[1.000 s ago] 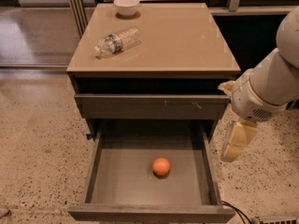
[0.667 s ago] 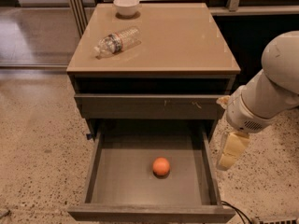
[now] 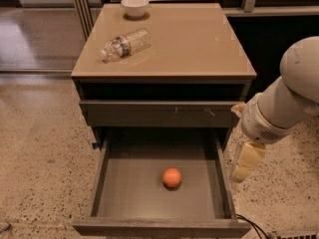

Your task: Pick orange from middle drawer and place on counter

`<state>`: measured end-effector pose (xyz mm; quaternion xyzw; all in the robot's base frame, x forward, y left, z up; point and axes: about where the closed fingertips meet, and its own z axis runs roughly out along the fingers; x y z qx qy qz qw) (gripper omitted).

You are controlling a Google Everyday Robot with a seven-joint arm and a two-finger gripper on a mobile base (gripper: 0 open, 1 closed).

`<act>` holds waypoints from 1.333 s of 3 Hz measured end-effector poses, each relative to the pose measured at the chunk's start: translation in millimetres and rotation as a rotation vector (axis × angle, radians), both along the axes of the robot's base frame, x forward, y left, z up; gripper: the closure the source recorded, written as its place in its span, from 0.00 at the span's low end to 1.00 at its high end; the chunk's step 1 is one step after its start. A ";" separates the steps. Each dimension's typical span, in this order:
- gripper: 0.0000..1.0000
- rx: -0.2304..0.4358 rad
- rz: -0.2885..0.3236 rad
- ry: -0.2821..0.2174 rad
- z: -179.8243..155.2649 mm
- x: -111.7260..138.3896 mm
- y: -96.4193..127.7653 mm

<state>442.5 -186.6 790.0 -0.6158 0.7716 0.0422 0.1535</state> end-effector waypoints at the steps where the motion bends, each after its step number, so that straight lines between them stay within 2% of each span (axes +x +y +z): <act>1: 0.00 0.025 0.012 0.011 -16.2 3.2 13.5; 2: 0.00 0.064 0.027 0.032 -39.5 10.9 34.1; 3: 0.00 0.076 0.035 0.049 -65.7 13.4 57.3; 4: 0.00 0.110 0.005 0.084 -96.3 9.4 76.8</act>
Offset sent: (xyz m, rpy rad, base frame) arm 0.0223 0.0577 -0.0692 0.1180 0.0596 0.0392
